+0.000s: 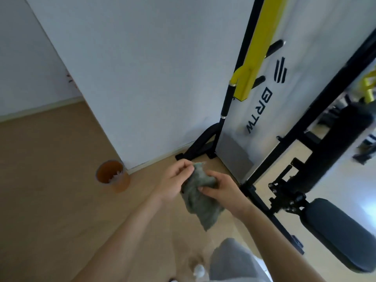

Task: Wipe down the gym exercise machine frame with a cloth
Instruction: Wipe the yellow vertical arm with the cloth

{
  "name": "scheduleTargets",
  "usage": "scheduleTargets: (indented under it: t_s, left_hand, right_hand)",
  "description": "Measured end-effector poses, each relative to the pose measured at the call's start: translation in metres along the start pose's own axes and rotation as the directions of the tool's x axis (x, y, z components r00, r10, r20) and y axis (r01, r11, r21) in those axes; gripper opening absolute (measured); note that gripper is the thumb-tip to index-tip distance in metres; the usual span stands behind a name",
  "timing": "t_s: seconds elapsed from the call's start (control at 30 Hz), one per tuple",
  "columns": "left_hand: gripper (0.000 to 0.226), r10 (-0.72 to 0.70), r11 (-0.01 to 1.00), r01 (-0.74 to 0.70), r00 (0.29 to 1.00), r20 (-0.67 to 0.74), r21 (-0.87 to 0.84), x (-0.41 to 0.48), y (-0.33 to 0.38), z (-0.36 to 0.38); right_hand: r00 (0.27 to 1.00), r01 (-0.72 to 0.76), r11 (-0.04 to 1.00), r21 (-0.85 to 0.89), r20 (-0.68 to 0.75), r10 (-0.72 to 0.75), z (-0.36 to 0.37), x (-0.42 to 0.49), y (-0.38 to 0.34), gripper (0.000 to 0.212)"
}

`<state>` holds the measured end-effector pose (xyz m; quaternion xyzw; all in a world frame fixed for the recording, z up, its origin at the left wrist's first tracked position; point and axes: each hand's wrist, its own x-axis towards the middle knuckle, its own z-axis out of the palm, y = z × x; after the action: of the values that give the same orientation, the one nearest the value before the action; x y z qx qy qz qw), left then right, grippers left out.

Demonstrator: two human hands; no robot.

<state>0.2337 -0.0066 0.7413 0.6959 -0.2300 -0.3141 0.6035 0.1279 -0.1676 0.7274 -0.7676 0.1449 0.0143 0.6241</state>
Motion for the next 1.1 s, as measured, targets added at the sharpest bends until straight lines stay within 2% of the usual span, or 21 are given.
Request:
scheduleTargets:
  t_s: [0.07,0.13,0.23,0.33,0.4,0.53,0.63,0.73,0.93,1.0,1.1]
  left_hand:
    - [0.014,0.021,0.999,-0.021,1.0,0.009,0.041,0.024,0.015,-0.001]
    - [0.017,0.043,0.995,-0.049,0.997,0.066,0.084,0.05,0.028,-0.004]
    - [0.031,0.096,0.978,-0.112,0.99,0.098,0.173,0.095,0.052,-0.005]
    - [0.018,0.147,0.973,-0.147,0.989,0.015,0.179,0.141,0.078,0.002]
    - [0.011,0.175,0.967,-0.164,0.984,-0.036,0.196,0.173,0.099,0.01]
    - [0.008,0.273,0.927,-0.238,0.958,-0.087,0.29,0.24,0.138,0.021]
    - [0.012,0.322,0.915,-0.265,0.934,-0.153,0.305,0.286,0.16,0.027]
    - [0.013,0.293,0.941,-0.236,0.926,-0.237,0.242,0.326,0.18,0.029]
    - [0.01,0.206,0.971,-0.233,0.918,-0.339,-0.043,0.4,0.189,0.029]
    - [0.014,0.146,0.981,-0.175,0.951,-0.273,-0.084,0.414,0.176,0.028]
    - [0.021,0.078,0.982,-0.086,0.995,-0.059,-0.167,0.421,0.158,0.025]
  right_hand:
    - [0.995,0.022,0.998,0.061,-0.099,-0.016,-0.018,0.009,-0.005,0.009]
    - [0.983,0.072,0.995,0.073,-0.176,-0.058,-0.045,0.023,-0.011,0.008]
    - [0.966,0.151,0.988,-0.016,-0.21,-0.151,-0.096,0.051,-0.025,0.005]
    - [0.961,0.195,0.969,-0.15,-0.17,-0.219,-0.149,0.083,-0.043,0.008]
    - [0.949,0.195,0.948,-0.251,-0.196,-0.247,-0.182,0.105,-0.055,0.011]
    - [0.899,0.158,0.907,-0.391,-0.323,-0.296,-0.237,0.151,-0.065,0.014]
    - [0.802,0.103,0.884,-0.455,-0.488,-0.345,-0.264,0.184,-0.076,0.025]
    - [0.732,0.047,0.934,-0.354,-0.624,-0.273,-0.279,0.204,-0.095,0.027]
    - [0.629,0.149,0.969,-0.196,-0.737,-0.246,-0.277,0.255,-0.107,0.024]
    - [0.618,0.168,0.977,-0.133,-0.758,-0.209,-0.262,0.266,-0.101,0.022]
    - [0.608,0.169,0.985,-0.039,-0.782,-0.135,-0.234,0.278,-0.086,0.021]
